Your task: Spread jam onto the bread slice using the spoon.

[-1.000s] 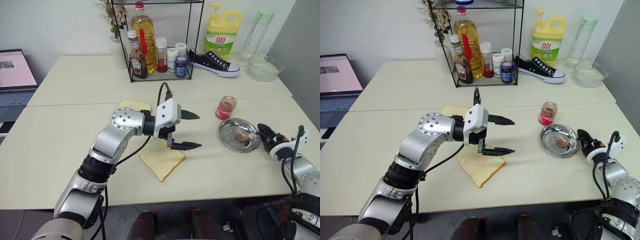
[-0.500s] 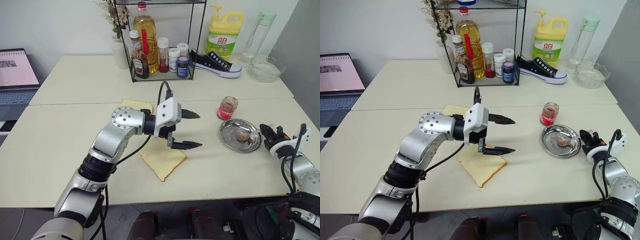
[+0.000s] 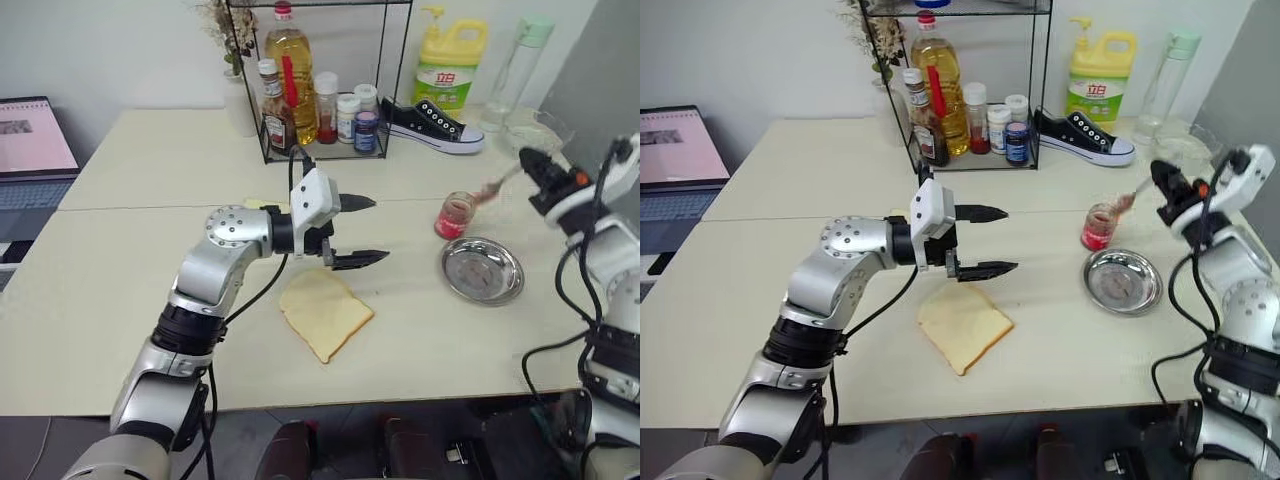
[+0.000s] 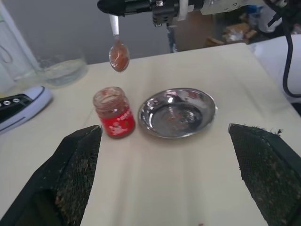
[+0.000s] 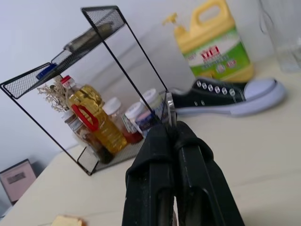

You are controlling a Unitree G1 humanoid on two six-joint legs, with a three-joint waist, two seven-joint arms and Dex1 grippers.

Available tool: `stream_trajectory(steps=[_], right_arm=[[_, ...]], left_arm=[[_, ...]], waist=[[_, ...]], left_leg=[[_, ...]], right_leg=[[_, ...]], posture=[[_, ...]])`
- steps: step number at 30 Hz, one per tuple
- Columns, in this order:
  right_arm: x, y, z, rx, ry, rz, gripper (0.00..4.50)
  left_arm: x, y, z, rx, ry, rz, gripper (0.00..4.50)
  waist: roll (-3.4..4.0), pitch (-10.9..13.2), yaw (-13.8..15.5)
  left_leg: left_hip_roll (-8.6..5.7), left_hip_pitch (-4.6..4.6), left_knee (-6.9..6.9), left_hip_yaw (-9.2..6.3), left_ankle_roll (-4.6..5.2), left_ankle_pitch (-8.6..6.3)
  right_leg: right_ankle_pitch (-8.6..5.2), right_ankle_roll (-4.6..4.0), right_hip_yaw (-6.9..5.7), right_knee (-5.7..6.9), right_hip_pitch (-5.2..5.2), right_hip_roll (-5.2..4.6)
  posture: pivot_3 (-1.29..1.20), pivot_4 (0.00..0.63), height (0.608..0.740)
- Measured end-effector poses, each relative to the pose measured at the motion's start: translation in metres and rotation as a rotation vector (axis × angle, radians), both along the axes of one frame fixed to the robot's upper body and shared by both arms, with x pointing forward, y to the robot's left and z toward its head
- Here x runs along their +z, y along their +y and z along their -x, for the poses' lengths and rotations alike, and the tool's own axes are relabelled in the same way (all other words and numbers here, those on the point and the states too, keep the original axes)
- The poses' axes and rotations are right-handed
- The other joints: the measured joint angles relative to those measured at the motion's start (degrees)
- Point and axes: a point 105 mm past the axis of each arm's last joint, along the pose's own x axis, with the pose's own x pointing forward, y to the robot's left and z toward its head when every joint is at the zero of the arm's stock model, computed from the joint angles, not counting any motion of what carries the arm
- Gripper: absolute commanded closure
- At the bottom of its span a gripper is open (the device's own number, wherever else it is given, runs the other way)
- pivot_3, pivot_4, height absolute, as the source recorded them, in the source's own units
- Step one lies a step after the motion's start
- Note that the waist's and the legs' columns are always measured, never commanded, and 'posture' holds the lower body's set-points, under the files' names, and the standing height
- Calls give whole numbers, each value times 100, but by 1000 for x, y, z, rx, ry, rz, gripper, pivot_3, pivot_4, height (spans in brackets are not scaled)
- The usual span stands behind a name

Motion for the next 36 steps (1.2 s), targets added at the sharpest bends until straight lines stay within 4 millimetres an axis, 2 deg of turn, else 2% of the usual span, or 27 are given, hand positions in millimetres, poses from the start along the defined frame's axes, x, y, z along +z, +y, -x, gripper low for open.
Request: stream_trajectory(steps=[3,9,22,28,36], right_arm=[[4,6,-13,-26,-21,76,4463],[-25,11,-29,-43,23,256,4463],[-51,35,-40,-18,-16,566,4463],[-67,49,-43,8,-45,785,4463],[-81,46,-44,7,-7,824,4463]], left_arm=[[1,-3,-5,21,-13,10,0],[1,-4,-7,36,-17,12,0],[1,-2,-8,52,-18,8,0],[4,-3,-9,55,-26,11,0],[4,-2,-9,56,-27,10,0]], waist=[[0,0,0],[0,0,-22],[0,0,-26],[0,0,-30],[0,0,-28]], left_leg=[[0,-2,-1,1,0,0],[2,-7,-1,11,0,0],[3,-7,0,10,-2,1],[3,-7,0,11,-3,2],[3,-7,0,10,-8,4]], right_leg=[[0,0,0,0,-2,0],[0,-1,9,7,-19,0],[0,-1,8,7,-20,0],[1,-1,9,7,-21,0],[1,-1,9,8,-21,0]], posture=[[0,150,740],[0,150,740],[0,150,740],[0,150,740],[0,150,740]])
